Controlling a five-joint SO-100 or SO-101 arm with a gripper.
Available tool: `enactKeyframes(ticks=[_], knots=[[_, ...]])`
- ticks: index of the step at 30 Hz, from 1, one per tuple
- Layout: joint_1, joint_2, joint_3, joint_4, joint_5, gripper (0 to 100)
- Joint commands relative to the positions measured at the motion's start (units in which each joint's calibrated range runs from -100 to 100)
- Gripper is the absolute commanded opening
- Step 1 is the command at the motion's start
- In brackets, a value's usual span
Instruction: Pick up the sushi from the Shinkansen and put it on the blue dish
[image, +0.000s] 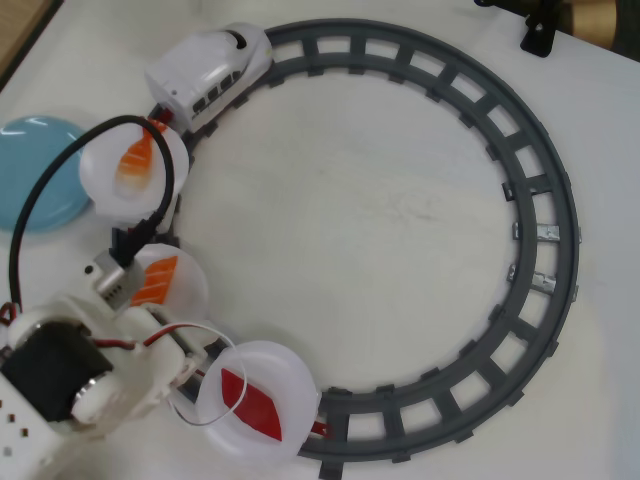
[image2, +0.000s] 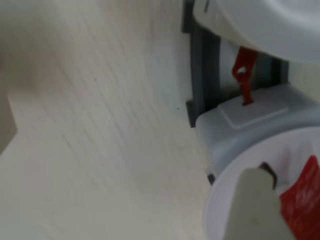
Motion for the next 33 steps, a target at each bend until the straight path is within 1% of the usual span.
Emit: enactKeyframes(ticks=[1, 6, 22, 33], knots=[[2.5, 0.1, -3.8, 2.0, -0.2, 27], [5.0, 2.2, -5.2, 3.4, -0.3, 27], [4.5, 10.0, -3.1, 1.0, -0.4, 27], [-1.7, 13.6, -2.7, 0.1, -0.4, 28]])
